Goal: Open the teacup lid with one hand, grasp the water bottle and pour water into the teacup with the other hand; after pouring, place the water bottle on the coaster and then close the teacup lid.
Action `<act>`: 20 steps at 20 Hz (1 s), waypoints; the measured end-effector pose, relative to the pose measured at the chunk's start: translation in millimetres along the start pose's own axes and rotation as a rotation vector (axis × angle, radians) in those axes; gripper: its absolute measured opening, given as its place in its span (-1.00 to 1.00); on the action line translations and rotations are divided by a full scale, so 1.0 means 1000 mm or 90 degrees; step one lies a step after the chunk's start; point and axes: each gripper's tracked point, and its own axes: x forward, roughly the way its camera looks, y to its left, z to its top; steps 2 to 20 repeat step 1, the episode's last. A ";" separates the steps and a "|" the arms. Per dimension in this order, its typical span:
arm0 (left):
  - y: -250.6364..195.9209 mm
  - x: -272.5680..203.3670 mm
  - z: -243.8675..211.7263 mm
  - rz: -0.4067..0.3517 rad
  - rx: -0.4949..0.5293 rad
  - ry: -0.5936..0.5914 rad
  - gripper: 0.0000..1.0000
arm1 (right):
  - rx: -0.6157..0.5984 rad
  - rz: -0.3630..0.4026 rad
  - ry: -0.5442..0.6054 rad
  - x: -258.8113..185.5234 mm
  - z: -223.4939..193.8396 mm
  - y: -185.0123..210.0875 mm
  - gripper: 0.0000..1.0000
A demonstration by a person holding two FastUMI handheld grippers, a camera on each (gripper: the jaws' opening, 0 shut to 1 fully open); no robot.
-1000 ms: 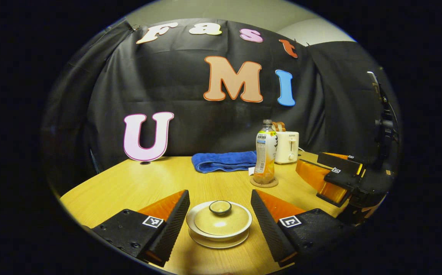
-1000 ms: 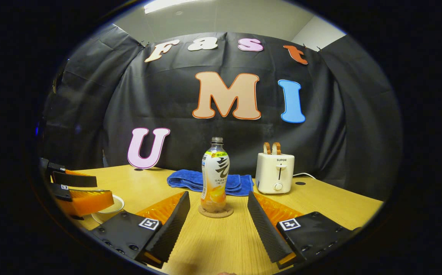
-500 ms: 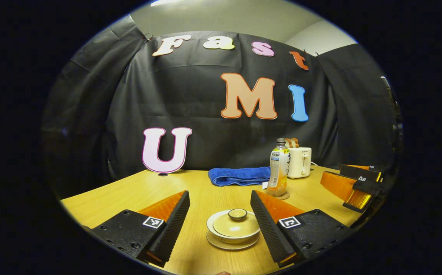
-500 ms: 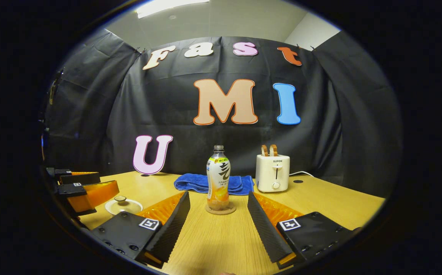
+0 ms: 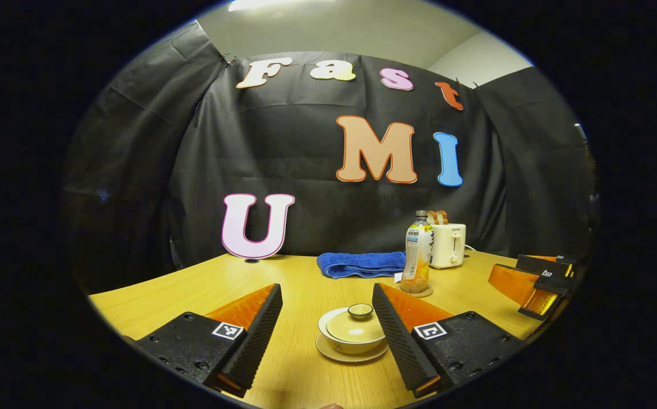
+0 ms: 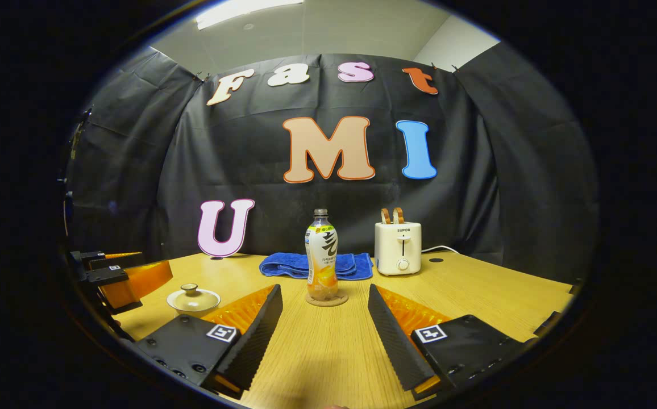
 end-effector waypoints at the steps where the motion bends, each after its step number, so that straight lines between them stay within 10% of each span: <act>1: 0.000 0.000 -0.001 0.001 -0.001 -0.001 0.85 | -0.001 0.000 -0.003 -0.001 0.000 0.000 0.89; 20: 0.000 0.000 -0.001 0.001 -0.001 -0.001 0.85 | -0.001 0.000 -0.003 -0.001 0.000 0.000 0.89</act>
